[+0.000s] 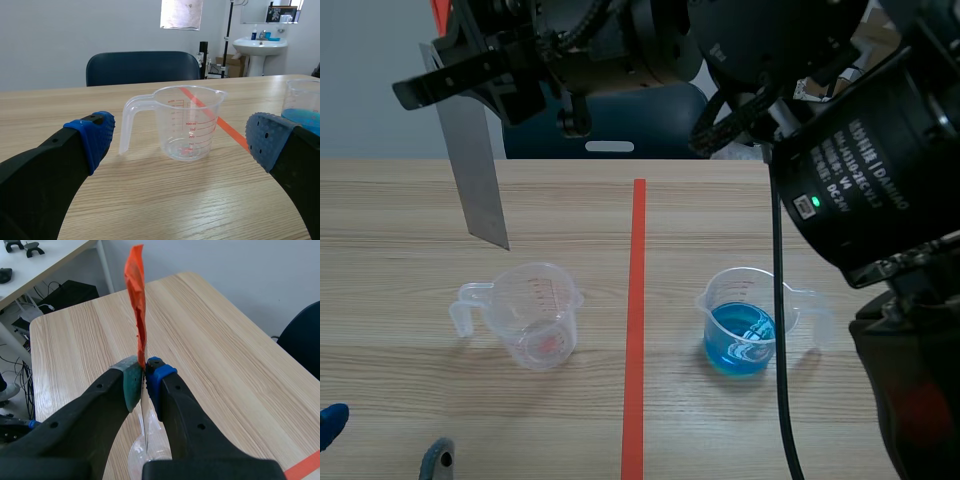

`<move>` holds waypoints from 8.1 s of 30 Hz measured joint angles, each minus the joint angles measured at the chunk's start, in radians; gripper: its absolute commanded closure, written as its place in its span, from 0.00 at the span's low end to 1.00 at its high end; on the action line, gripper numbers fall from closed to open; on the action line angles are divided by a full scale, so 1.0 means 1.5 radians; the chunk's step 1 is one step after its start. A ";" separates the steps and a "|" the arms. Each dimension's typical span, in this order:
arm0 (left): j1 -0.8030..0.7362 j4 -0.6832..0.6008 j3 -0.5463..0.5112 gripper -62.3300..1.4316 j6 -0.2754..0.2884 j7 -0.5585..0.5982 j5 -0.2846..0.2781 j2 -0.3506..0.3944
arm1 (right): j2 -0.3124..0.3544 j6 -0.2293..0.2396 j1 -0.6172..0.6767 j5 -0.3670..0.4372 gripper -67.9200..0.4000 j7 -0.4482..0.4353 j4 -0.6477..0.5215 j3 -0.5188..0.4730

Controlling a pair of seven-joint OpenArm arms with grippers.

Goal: Do the redox reaction experiment. put the plate into the left beaker

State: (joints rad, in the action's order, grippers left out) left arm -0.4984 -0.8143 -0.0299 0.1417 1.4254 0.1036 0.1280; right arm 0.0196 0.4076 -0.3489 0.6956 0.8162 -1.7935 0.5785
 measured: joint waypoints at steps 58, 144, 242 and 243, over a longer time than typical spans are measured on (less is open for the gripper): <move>0.000 0.000 0.000 0.11 0.000 0.000 0.000 0.000 | 0.017 0.065 0.030 -0.063 0.99 -0.110 0.160 0.000; 0.000 0.000 0.000 0.11 0.000 0.000 0.000 0.000 | 0.017 0.066 0.030 -0.314 0.00 -0.422 0.384 0.094; 0.000 0.000 0.000 0.11 0.000 0.000 0.000 0.000 | 0.017 0.068 0.028 -0.314 0.00 -0.404 0.280 0.094; 0.000 0.000 0.000 0.11 0.000 0.000 0.000 0.000 | 0.017 0.068 0.028 -0.314 0.00 -0.404 0.280 0.094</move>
State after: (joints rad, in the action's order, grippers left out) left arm -0.4984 -0.8143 -0.0299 0.1417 1.4258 0.1040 0.1280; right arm 0.0444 0.5095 -0.3065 0.2245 0.2100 -1.3739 0.7193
